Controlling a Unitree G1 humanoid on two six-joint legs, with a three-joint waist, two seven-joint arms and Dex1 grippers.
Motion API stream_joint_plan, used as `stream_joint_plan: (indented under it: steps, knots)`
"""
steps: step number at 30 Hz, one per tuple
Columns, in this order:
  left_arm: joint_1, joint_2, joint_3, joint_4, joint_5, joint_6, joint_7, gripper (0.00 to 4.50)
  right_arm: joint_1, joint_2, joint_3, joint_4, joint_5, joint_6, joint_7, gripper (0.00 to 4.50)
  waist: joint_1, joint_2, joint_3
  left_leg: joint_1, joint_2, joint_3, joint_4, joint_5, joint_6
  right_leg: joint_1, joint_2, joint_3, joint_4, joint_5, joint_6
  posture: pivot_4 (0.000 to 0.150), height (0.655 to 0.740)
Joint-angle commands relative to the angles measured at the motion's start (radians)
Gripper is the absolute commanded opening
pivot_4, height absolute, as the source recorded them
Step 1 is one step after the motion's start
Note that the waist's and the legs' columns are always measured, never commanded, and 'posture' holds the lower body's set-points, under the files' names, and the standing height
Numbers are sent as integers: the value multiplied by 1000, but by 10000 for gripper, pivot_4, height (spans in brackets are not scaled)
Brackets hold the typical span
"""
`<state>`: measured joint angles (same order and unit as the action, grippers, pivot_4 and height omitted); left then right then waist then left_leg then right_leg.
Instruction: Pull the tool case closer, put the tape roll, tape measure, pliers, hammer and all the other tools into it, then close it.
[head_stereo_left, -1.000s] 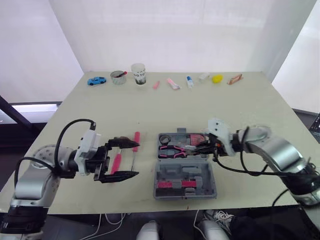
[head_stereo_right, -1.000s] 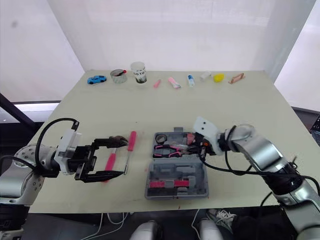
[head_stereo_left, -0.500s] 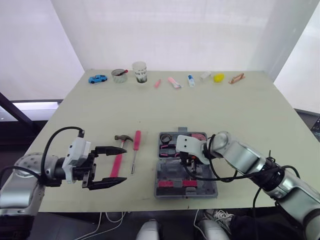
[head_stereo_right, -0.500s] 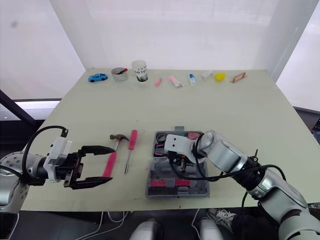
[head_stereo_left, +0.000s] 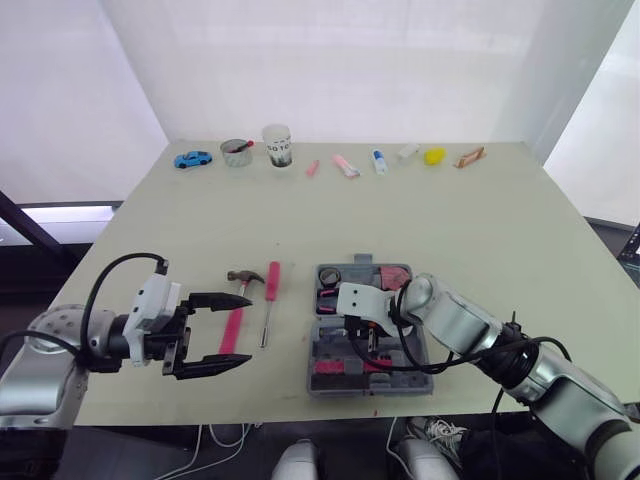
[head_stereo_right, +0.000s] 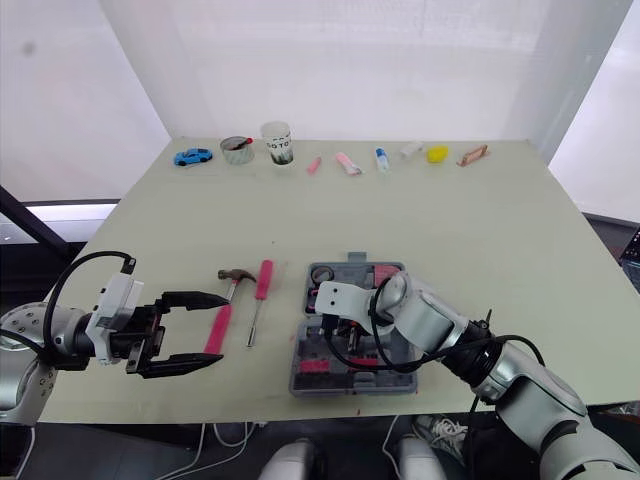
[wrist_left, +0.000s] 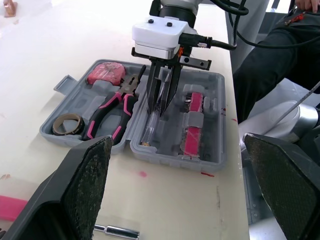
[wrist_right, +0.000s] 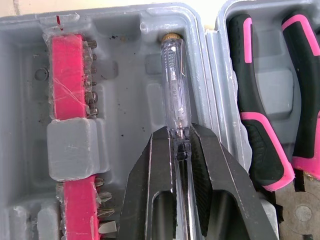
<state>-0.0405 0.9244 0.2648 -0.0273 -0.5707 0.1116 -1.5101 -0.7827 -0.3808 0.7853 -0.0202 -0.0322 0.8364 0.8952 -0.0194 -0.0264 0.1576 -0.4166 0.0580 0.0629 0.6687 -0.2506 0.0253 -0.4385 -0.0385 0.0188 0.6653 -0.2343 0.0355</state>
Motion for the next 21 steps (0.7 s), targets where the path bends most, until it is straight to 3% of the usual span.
stream_joint_plan:
  steps: [1,3,5,20,21]
  knots:
    - [-11,17,9,-19,-10,2,-15,45000,7,8,-11,-11,-14,-39,7,9799,0,0,0,0,0,0,0,0,0,0,0,0,0,0,0,1500,7400]
    - [-10,16,10,-20,-13,10,-13,45000,11,-7,-16,-36,-15,-50,24,16241,0,0,0,0,0,0,0,0,0,0,0,0,0,0,0,1500,7400]
    - [-8,14,14,-21,-14,15,-8,45000,14,-16,-31,-54,-23,-63,22,25517,2,0,0,0,0,0,0,0,0,0,0,0,0,0,0,1500,7400]
    - [-35,4,4,-5,-10,13,-8,45000,45,-31,-131,-132,-2,-90,30,25517,3,0,0,0,0,0,0,0,0,0,0,0,0,0,0,1500,7400]
    - [-36,4,3,-6,-10,14,-7,45000,55,-36,-134,-135,1,-99,33,23139,3,0,0,0,0,0,0,0,0,0,0,0,0,0,0,1500,7400]
